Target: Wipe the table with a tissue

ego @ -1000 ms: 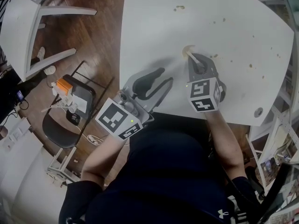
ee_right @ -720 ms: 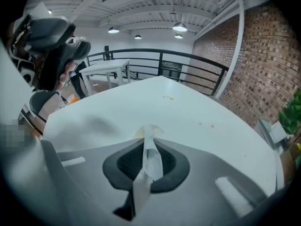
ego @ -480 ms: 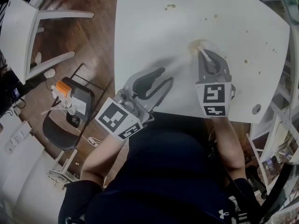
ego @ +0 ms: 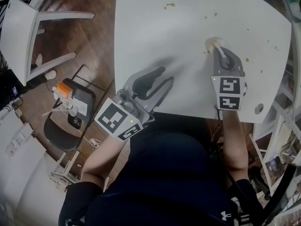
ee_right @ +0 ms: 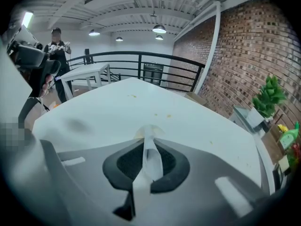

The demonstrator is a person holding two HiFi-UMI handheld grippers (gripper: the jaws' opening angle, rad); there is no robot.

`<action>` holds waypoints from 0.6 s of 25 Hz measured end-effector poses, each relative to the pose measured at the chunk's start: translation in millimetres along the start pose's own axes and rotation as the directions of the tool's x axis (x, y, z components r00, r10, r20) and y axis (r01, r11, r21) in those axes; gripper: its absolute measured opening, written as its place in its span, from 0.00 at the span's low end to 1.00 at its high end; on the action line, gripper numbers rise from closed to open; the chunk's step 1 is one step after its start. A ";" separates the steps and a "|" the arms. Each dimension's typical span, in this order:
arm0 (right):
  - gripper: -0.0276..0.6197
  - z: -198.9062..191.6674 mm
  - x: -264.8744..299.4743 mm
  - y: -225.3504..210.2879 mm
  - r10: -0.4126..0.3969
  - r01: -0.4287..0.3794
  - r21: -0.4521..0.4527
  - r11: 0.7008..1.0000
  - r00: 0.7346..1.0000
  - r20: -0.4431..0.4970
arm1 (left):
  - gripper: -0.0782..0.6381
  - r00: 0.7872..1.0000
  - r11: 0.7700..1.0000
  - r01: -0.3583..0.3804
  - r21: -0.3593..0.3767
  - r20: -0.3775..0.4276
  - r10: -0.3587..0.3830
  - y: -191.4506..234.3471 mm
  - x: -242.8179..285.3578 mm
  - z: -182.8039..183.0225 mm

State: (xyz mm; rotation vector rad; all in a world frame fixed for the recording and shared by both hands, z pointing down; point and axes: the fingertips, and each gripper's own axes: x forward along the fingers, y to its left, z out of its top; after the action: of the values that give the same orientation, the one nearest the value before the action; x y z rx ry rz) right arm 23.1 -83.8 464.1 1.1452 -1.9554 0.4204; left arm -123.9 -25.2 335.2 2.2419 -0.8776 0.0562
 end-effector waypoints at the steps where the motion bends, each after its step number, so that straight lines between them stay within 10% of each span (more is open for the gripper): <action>1: 0.06 -2.3 -0.1 -4.0 -0.007 0.007 0.007 1.000 1.000 -0.006 | 0.29 1.000 1.000 0.000 -0.002 0.001 0.000 0.9 -0.3 0.1; 15: 0.06 -34.2 21.0 8.5 0.019 -0.019 0.009 1.000 0.996 -0.087 | 0.29 1.000 1.000 0.003 -0.010 -0.006 -0.003 3.0 -2.1 -2.8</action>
State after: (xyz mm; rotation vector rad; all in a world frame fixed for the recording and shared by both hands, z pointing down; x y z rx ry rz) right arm 27.0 -69.8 502.5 1.0958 -1.8914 0.4807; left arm -126.8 -23.8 338.5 2.2331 -0.8691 0.0574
